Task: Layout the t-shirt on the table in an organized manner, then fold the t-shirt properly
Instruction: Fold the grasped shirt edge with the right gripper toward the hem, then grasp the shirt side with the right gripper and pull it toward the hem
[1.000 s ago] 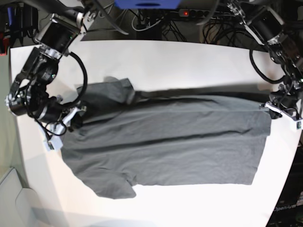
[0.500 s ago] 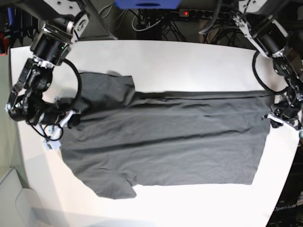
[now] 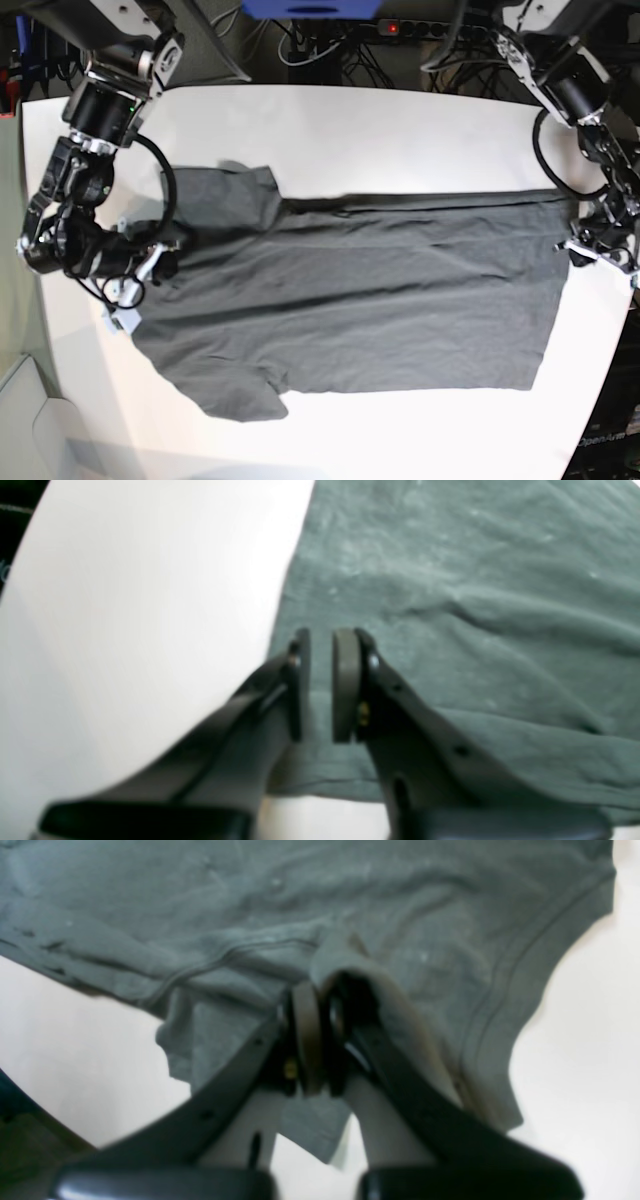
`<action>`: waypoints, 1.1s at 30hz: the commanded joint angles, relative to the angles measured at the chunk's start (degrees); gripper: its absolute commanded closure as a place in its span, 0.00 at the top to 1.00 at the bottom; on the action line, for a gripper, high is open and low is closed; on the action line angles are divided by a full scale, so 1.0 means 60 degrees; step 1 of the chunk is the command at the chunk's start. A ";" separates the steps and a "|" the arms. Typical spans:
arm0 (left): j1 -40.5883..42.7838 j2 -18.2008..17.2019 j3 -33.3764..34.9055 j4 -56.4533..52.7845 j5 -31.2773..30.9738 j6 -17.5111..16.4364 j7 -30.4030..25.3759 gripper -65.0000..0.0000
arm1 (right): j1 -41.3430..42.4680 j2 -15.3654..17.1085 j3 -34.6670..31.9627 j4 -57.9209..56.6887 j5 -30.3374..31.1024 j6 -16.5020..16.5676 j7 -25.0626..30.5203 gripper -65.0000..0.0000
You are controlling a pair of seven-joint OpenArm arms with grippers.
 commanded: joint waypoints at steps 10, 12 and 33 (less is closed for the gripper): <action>0.0180 -0.0208 -0.0375 0.0542 -0.0191 -0.0052 -0.0144 0.86 | 0.0194 0.0288 0.0057 0.0219 0.0265 -0.0005 0.0096 0.65; 0.0254 -0.0164 -0.0697 0.0821 -0.0206 -0.0096 -0.0071 0.93 | 0.0194 0.0288 0.0409 0.0233 0.0265 -0.0005 0.0030 0.71; 0.1411 -0.0208 -0.1093 0.1583 -0.0220 -0.0110 -0.0144 0.95 | -0.2956 -0.0518 0.0892 0.1772 0.0177 -0.0005 0.0638 0.72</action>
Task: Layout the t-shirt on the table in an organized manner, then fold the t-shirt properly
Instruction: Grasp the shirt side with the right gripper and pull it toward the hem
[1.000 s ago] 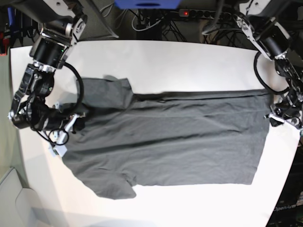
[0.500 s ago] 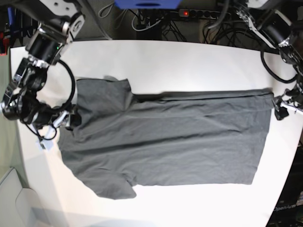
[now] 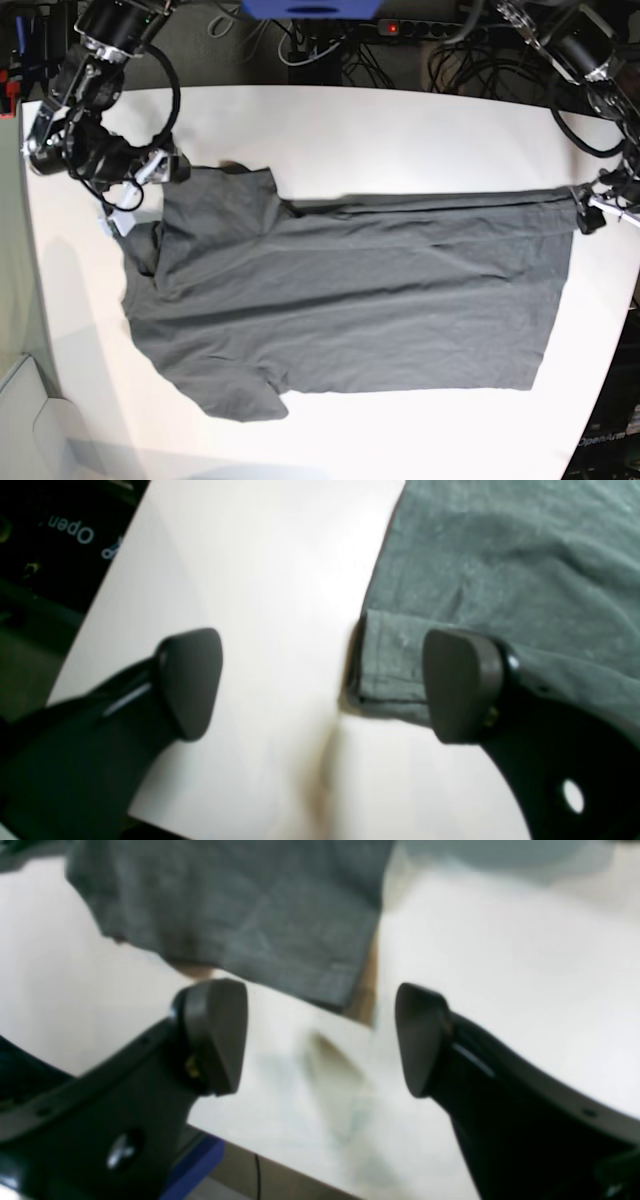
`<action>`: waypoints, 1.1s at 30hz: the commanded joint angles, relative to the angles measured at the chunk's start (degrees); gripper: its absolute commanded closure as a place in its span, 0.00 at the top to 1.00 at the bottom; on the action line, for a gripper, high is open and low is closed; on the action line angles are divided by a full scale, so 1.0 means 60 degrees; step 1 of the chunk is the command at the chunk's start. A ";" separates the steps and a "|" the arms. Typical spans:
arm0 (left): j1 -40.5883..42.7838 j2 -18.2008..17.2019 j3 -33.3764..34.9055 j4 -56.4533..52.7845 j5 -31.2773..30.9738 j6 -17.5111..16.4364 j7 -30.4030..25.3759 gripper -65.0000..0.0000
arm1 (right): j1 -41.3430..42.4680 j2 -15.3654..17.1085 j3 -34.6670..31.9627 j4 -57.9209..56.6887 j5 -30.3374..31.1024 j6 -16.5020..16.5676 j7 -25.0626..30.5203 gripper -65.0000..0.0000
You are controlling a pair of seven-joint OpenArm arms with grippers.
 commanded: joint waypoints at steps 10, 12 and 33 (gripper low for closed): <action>0.0035 -0.0186 -0.0018 0.0184 -0.0115 -0.0034 -0.0210 0.95 | 0.0261 0.0120 -0.0051 -0.1212 0.0236 0.0028 0.0733 0.72; 0.0035 -0.0201 -0.0018 0.0184 -0.0115 -0.0034 -0.0210 0.95 | 0.0261 0.0105 -0.0212 -0.1197 0.0236 0.0028 0.0733 0.71; 0.0020 -0.0201 -0.0018 0.0184 -0.0115 -0.0034 -0.0225 0.95 | 0.0452 -0.0012 -0.1165 -0.1139 0.0309 0.0028 0.0820 0.03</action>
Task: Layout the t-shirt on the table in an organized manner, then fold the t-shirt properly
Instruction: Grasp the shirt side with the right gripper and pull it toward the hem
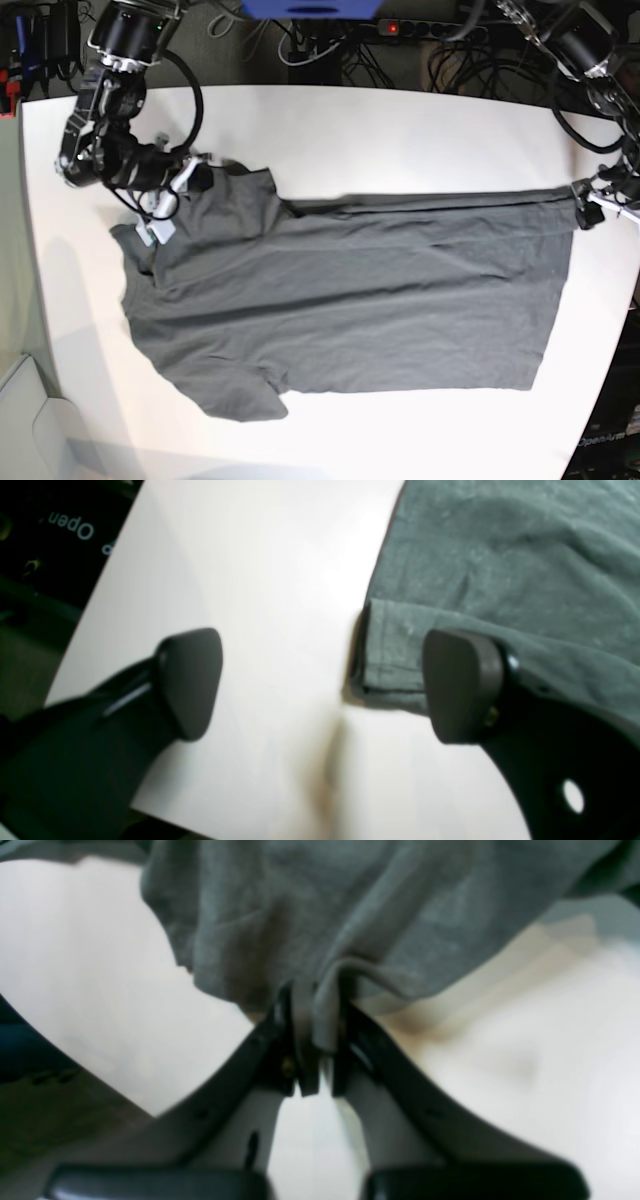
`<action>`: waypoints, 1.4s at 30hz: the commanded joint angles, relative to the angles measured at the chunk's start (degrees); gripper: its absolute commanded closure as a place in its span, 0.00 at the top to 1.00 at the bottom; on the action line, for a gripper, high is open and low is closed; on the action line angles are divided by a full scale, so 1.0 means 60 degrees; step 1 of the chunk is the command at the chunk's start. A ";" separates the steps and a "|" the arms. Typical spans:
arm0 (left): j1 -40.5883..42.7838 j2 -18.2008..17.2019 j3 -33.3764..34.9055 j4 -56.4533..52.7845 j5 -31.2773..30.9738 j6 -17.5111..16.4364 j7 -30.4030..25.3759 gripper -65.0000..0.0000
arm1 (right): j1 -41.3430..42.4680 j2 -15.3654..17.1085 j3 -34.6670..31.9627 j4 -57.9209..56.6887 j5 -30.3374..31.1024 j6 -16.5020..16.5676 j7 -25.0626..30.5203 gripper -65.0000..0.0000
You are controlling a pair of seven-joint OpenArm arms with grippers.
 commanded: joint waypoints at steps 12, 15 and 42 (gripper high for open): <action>-0.0122 -0.0183 -0.0022 0.0184 -0.0115 0.0028 -0.0199 0.95 | 0.2091 0.0028 -0.0662 0.0796 0.0108 -0.0009 0.0125 0.02; -0.0122 -0.0183 -0.0022 0.0184 -0.0115 0.0028 -0.0199 0.95 | 0.2780 0.0028 -0.1204 0.0429 0.0108 -0.0009 0.0169 0.02; 0.0157 -0.0183 -0.0036 0.0462 -0.0115 0.0028 -0.0199 0.95 | 0.6135 0.0541 -0.2230 -0.5182 0.0152 -0.0009 0.2572 0.05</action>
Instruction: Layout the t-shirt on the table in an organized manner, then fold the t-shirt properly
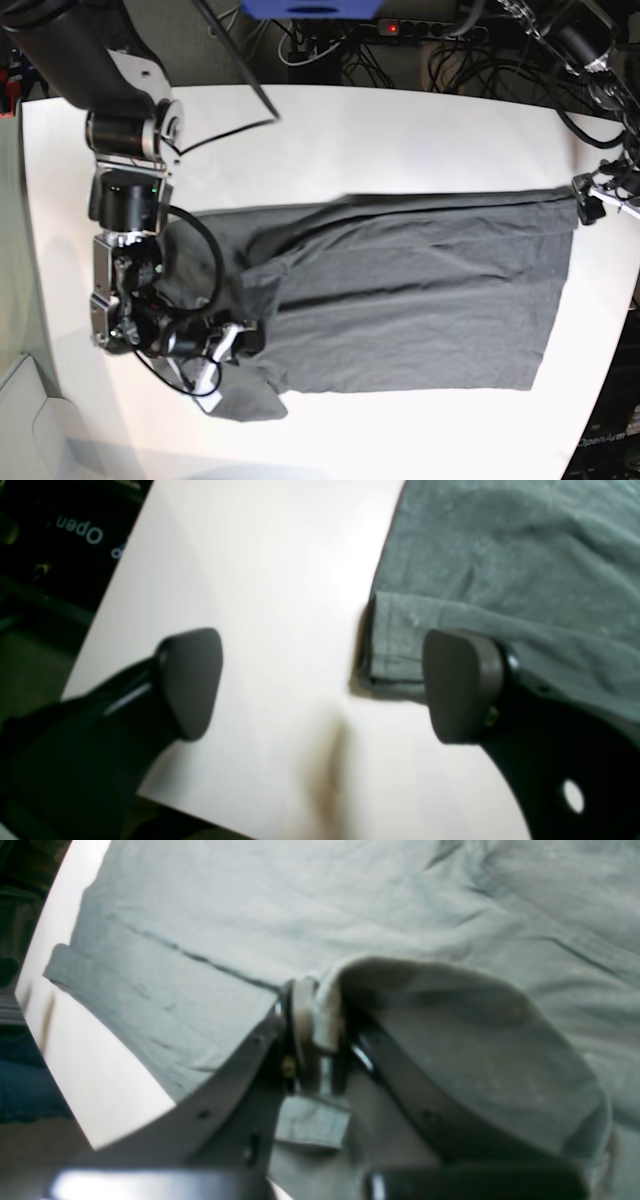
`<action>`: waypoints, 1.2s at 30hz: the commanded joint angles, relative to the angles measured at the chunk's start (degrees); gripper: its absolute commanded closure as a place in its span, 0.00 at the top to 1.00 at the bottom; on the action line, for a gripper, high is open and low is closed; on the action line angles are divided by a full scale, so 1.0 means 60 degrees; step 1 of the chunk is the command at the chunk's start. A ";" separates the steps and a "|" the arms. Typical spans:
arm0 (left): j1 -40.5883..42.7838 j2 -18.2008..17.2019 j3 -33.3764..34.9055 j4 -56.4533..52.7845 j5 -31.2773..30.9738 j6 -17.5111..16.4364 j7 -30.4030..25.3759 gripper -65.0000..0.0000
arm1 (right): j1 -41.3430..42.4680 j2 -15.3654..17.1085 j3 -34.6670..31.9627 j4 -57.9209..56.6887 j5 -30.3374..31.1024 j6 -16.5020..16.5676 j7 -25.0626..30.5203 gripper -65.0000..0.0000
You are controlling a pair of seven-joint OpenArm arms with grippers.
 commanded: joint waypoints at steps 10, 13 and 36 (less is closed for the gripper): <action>-0.0073 -0.0120 -0.0025 0.0211 -0.0115 0.0028 -0.0185 0.95 | 0.0229 0.0572 0.0021 0.0356 0.0258 0.0035 -0.0448 0.63; 0.0103 -0.0106 -0.0025 0.0211 -0.0129 0.0028 -0.0185 0.95 | 0.0068 0.0763 0.0036 0.1059 0.0258 0.0035 -0.0785 0.67; 0.0484 -0.0106 -0.0025 0.0211 -0.0715 0.0028 -0.0199 0.95 | -0.2144 0.2653 0.0051 0.1733 0.0185 0.0035 0.0739 0.62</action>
